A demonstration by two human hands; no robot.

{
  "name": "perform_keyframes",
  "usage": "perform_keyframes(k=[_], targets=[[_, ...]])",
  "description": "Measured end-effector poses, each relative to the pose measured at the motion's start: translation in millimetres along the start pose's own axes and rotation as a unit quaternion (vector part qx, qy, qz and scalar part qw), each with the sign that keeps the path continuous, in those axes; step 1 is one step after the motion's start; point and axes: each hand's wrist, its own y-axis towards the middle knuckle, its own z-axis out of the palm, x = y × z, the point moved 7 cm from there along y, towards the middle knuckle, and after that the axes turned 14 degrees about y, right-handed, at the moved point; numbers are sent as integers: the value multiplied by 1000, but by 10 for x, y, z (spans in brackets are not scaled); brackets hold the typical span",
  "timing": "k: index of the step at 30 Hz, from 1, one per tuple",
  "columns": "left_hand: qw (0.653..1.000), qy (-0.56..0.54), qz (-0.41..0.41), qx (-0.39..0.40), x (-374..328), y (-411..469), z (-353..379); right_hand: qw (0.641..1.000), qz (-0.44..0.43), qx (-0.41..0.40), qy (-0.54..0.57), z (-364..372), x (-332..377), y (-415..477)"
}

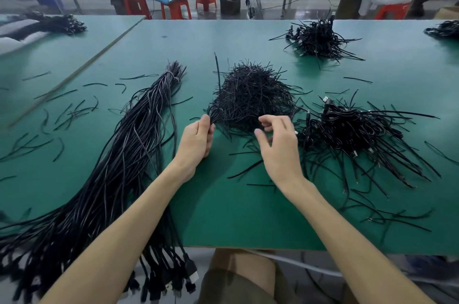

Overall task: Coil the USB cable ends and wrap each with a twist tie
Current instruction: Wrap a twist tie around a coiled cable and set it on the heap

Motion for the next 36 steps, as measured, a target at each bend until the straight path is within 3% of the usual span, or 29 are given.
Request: perform_keyframes(k=[5,10,16,21,26,36], targets=[[1000,8,-7,-8,-15,0,2,981,-48,66,-175,182,119,385],[1000,8,-10,-10,-22,-5,-5,963,-87,116,-227,507,137,495],[1000,15,-12,-18,-15,-7,-9,950,-84,97,-285,600,17,496],[1000,21,-15,-17,-14,-21,-5,949,-94,110,-282,511,-20,438],[1000,19,-19,-11,-40,-27,6,966,-110,54,-227,330,139,419],[999,27,-18,-9,-52,-39,15,997,-9,18,-68,193,145,367]])
